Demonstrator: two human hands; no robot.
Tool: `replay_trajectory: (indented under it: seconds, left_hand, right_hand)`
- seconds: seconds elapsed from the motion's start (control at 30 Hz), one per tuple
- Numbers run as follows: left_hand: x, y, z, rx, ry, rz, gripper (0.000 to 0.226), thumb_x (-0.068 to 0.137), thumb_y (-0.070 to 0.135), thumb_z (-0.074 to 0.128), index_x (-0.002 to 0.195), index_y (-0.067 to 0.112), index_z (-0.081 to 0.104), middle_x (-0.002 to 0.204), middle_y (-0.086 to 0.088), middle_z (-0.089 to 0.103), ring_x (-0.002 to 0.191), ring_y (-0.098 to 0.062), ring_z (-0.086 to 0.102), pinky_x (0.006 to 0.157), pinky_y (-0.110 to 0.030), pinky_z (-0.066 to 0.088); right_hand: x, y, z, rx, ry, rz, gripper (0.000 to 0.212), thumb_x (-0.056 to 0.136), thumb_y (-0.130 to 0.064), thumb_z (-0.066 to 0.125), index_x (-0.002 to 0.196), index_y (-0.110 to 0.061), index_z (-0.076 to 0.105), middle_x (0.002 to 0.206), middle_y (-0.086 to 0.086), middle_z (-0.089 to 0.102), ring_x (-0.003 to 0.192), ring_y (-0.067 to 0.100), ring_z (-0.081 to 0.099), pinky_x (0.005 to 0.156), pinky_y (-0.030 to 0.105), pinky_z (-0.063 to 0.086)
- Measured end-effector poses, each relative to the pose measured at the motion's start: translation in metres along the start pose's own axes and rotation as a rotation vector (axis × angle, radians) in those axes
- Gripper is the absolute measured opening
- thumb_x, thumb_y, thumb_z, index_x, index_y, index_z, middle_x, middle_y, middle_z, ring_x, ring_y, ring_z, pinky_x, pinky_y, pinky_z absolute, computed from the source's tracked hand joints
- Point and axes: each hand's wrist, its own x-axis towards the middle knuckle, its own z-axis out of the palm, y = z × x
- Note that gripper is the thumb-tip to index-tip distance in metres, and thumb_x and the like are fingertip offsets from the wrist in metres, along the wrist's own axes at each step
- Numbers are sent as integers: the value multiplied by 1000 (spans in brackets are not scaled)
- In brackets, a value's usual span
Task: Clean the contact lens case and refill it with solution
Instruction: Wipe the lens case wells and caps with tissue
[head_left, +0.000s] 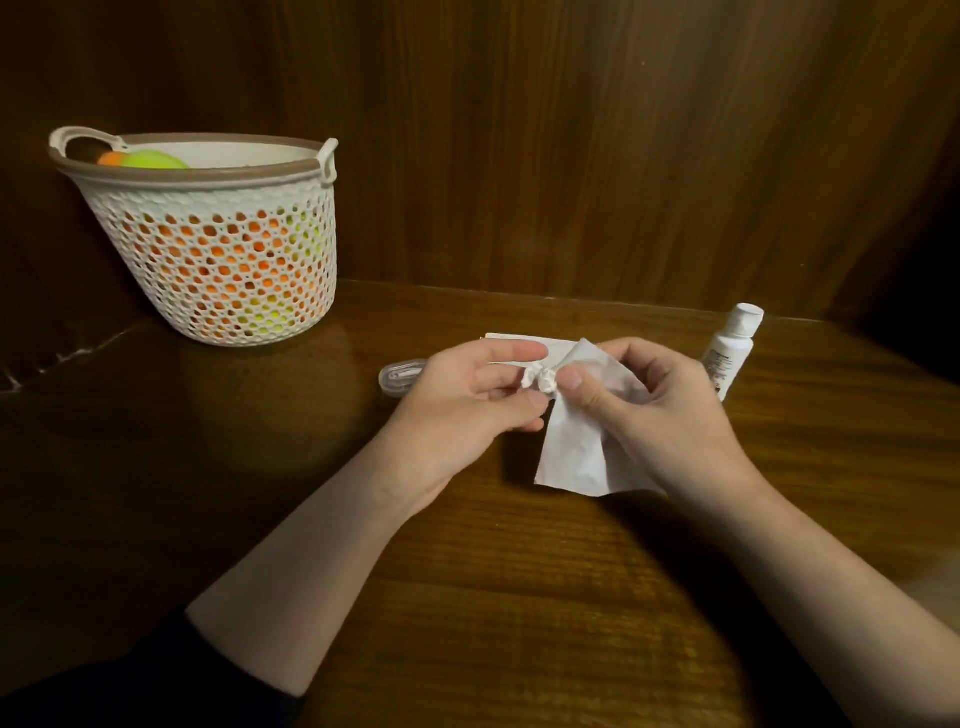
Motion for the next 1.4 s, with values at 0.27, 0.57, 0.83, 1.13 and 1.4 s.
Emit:
replay_trajectory:
  seconds: [0.27,0.57,0.83,1.13,1.4]
  left_hand:
    - [-1,-2,-1,28,-61,24,58,94,-1,77,143,27,61,112,2,83,98,-18,82,98,-34,62]
    - [1,-2,-3,5,-66,1,66,91,3,80,147,30,57,120,0,81,117,-14,76,108,-43,57]
    - [1,-2,-6,-28,-115,9,77,87,-2,81,152,28,53,116,-5,82,101,-21,81,89,-31,65]
    - [2,-3,-3,-69,-147,-3,78,86,1,83,152,29,53,123,-10,79,107,-23,80,93,-37,65]
    - [4,-1,-7,-223,-98,-27,68,90,0,77,150,23,54,114,-7,83,102,-21,81,84,-29,64]
  right_hand:
    - [-2,-3,2,-81,-49,66,38,86,-57,79,83,-20,82,73,2,79,58,9,68,48,17,49]
    - [-3,-8,-4,26,-49,155,38,94,-51,74,85,-16,84,83,4,84,70,17,79,52,19,54]
    - [-7,-12,0,6,-112,133,41,80,-55,85,87,-15,81,88,13,81,81,37,77,62,36,55]
    - [-6,-12,1,55,-49,143,40,102,-45,69,93,-7,80,88,9,83,80,29,80,60,30,58]
    - [-4,-14,-7,269,-222,182,21,98,-34,74,100,-16,85,105,9,84,90,20,81,66,24,61]
